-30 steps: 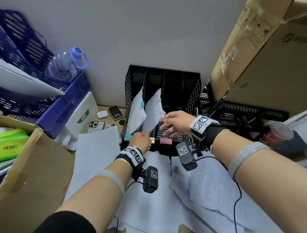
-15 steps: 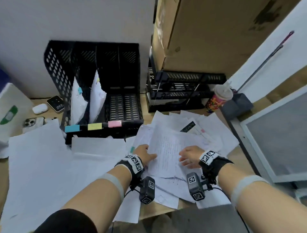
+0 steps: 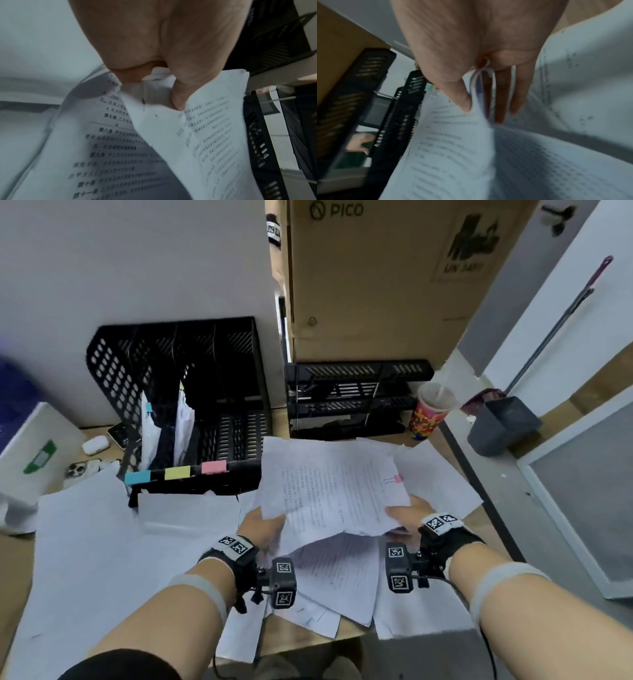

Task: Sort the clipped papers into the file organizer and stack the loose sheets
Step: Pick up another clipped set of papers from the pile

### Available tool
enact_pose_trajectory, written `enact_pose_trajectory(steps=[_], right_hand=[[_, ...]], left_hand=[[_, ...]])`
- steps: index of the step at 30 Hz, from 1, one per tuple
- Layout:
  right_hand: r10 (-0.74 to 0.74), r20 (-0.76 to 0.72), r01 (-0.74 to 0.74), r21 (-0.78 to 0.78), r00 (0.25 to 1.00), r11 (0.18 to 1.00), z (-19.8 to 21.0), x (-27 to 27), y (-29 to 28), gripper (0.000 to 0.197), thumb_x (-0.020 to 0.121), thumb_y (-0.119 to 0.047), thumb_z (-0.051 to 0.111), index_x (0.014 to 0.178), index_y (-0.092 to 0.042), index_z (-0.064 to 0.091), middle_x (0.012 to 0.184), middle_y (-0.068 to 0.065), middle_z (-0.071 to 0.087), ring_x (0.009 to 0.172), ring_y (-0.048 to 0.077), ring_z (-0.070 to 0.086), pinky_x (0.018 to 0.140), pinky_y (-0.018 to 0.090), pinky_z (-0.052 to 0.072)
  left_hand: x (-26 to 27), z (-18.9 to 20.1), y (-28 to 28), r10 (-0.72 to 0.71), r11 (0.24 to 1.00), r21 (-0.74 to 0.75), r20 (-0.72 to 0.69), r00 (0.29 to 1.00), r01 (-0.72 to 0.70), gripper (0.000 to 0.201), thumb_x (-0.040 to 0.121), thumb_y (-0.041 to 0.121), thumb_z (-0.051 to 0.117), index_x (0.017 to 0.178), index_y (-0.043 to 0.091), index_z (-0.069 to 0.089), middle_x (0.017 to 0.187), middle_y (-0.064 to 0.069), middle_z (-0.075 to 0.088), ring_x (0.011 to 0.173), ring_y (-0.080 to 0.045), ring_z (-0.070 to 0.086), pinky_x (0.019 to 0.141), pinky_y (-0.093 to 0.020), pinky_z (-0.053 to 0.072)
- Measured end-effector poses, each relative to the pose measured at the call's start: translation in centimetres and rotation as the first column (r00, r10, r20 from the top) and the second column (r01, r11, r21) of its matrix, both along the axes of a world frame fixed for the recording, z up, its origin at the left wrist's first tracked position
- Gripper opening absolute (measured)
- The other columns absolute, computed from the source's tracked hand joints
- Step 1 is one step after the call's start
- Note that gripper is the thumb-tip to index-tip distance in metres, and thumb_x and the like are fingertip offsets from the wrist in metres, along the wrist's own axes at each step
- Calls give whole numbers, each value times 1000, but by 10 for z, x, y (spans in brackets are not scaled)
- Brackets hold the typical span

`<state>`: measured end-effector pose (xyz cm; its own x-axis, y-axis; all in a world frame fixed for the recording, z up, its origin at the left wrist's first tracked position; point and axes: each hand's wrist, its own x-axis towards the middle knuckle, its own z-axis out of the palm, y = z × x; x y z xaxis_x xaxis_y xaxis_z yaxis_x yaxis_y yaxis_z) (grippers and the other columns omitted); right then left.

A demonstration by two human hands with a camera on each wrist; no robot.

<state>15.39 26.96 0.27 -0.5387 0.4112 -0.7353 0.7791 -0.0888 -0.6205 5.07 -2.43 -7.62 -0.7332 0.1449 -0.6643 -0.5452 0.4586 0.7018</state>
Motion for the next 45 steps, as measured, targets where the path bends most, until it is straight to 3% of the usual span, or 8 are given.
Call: enact_pose_trajectory(steps=[7, 13, 17, 22, 29, 38, 40, 45], right_hand=[[332, -131, -270, 350, 934, 897, 41, -35, 9, 26, 89, -16, 62, 112, -8, 68, 104, 8, 68, 93, 27, 63, 83, 30, 51], [672, -88, -545, 513, 735, 663, 92, -80, -8, 21, 84, -26, 70, 80, -5, 69, 72, 7, 60, 58, 12, 50, 52, 22, 38], [810, -73, -648, 561, 581, 515, 112, -107, -33, 42, 74, -43, 77, 98, -9, 75, 93, 15, 74, 72, 16, 59, 66, 31, 47], [703, -270, -570, 433, 658, 699, 107, -116, -67, 22, 76, -37, 79, 79, -16, 72, 75, 0, 65, 68, 14, 56, 60, 25, 44], [628, -177, -633, 33, 758, 774, 55, -94, -119, 14, 85, -6, 61, 96, -6, 70, 102, 14, 72, 98, 34, 67, 92, 49, 54], [815, -52, -772, 293, 577, 565, 32, -90, -171, 33, 88, -11, 52, 113, 5, 65, 113, 26, 68, 83, 32, 62, 70, 37, 51], [796, -62, -746, 311, 602, 589, 32, -93, -175, 31, 86, -10, 55, 114, 3, 65, 113, 21, 69, 100, 36, 65, 87, 43, 55], [625, -104, -520, 460, 773, 720, 46, -110, -174, 25, 81, -20, 67, 98, -7, 54, 82, 5, 56, 77, 28, 61, 62, 26, 44]], left_hand=[[16, 49, -11, 152, 988, -25, -43, 987, -153, 48, 77, 43, 79, 109, 11, 63, 104, -17, 71, 78, -28, 65, 79, -44, 57], [-5, 109, -16, -68, 922, -358, -522, 850, -146, 102, 63, 47, 89, 146, 20, 37, 142, -7, 47, 131, -26, 45, 111, -42, 40], [-10, 141, -17, -123, 968, -251, -542, 832, -21, 62, 72, 42, 85, 124, 18, 62, 116, 2, 65, 111, -17, 62, 96, -35, 53], [9, 140, -41, 85, 993, -34, -495, 865, -117, 17, 88, 28, 74, 92, 12, 71, 88, -3, 72, 77, -16, 66, 60, -19, 50], [36, 91, -94, 323, 943, 10, -262, 909, -333, 56, 67, 56, 74, 93, 6, 75, 93, -14, 78, 88, -36, 75, 84, -57, 59], [62, 84, -115, 326, 945, 16, -108, 939, -327, 52, 66, 47, 70, 104, 11, 71, 104, -14, 76, 96, -36, 73, 86, -55, 59], [62, 89, -116, 317, 948, 21, -103, 943, -317, 47, 65, 40, 72, 104, 13, 71, 104, -13, 77, 96, -35, 73, 85, -54, 60], [43, 107, -117, 277, 959, 12, -243, 930, -283, 32, 70, 38, 72, 94, 18, 72, 100, -8, 77, 92, -31, 74, 85, -51, 60]])
